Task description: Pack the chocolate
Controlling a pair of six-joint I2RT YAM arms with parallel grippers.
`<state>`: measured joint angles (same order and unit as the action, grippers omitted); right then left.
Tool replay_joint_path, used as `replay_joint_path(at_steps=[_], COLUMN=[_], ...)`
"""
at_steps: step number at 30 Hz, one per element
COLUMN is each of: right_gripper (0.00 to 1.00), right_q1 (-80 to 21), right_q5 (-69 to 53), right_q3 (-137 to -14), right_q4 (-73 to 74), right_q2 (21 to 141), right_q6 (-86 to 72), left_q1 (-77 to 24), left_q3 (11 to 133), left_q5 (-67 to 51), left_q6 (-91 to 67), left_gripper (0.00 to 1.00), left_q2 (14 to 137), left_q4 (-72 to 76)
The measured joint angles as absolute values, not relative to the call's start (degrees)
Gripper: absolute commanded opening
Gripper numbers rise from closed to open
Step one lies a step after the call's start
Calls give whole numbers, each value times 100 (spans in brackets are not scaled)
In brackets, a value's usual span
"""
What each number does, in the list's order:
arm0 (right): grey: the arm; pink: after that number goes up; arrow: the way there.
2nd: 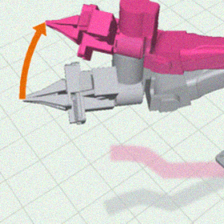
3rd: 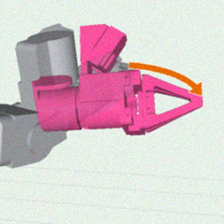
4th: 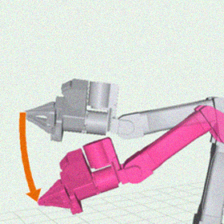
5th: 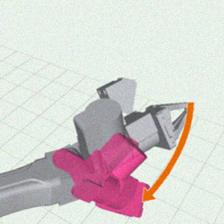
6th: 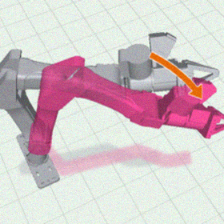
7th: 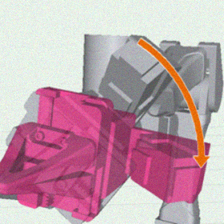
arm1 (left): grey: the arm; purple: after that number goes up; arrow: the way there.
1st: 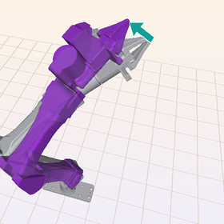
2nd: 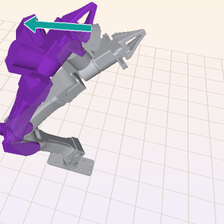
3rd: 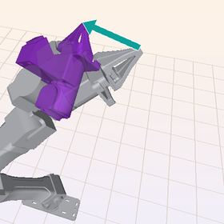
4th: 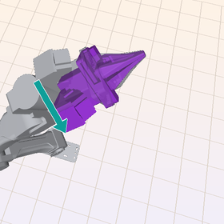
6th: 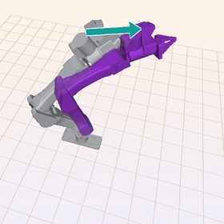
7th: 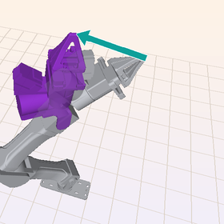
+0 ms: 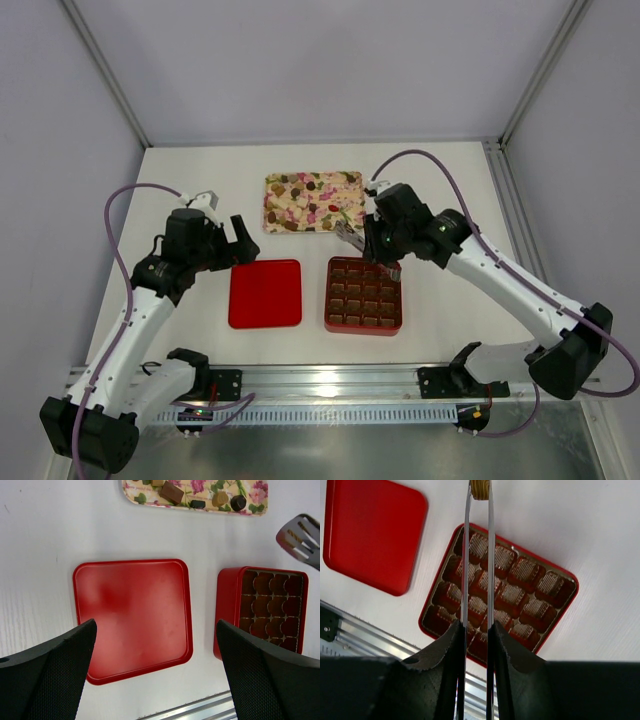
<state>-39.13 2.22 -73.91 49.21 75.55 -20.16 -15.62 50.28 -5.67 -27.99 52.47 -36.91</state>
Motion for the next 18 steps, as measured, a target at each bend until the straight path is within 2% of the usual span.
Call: replay_joint_path(at_steps=[5,18], right_gripper=[18,19], right_q1=[-4324,-4779], right_q5=[235,338], right_q3=[-6807,-6298], right_q4=[4939,4910], right_q2=[7087,7050], right_q6=[-2209,-2491], left_q1=[-1562,-1562], left_q3=[5028,5028], left_q5=[-567,-565], left_q6=[-2799,-2797], left_gripper=[100,100], left_q2=[5249,5249], left_q4=[-3691,-3695])
